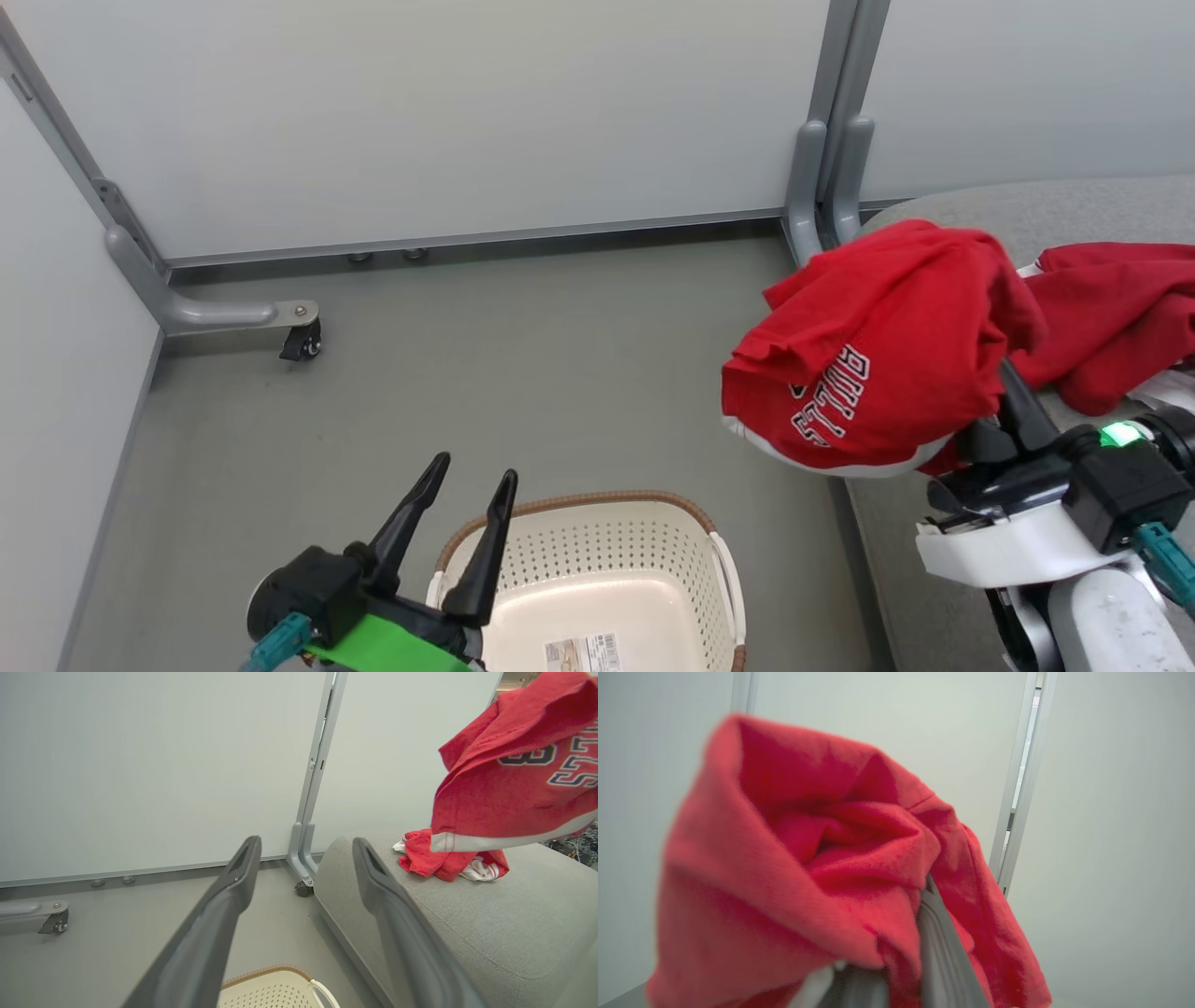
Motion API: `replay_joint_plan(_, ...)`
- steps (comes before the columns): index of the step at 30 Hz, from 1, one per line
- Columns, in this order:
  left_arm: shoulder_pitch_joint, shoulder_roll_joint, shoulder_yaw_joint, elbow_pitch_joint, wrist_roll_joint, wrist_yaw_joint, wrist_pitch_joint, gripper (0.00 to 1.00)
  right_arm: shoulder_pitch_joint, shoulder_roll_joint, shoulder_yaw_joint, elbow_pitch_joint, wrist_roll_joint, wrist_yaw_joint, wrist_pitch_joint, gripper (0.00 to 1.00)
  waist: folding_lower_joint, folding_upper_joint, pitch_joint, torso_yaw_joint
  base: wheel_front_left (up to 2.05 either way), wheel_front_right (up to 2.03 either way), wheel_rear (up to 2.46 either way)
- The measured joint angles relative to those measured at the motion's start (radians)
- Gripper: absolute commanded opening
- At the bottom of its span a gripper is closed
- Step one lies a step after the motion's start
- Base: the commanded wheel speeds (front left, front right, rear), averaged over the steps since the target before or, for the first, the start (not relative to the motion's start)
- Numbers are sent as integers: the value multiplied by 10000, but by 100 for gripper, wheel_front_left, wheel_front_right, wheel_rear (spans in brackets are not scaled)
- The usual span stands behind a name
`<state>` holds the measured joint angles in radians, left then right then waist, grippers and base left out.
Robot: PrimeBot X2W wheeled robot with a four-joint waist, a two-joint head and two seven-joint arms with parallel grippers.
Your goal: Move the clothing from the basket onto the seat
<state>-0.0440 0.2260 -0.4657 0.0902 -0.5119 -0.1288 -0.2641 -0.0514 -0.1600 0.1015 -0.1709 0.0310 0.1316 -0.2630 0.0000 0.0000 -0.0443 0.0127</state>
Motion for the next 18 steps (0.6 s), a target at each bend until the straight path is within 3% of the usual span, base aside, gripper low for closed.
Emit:
replay_joint_plan(14, 1690, -1501, 3225, 1099, 2596, -2, 0, 100, 483, 368, -968, -148, 209, 0, 0, 0, 0, 0, -54, -33, 0, 0, 0)
replay_joint_plan(18, 1954, -1728, 3626, 1120, 2525, 0, 0, 100, 615, 428, -1091, -178, 270, 0, 0, 0, 0, 0, -61, -47, 0, 0, 0)
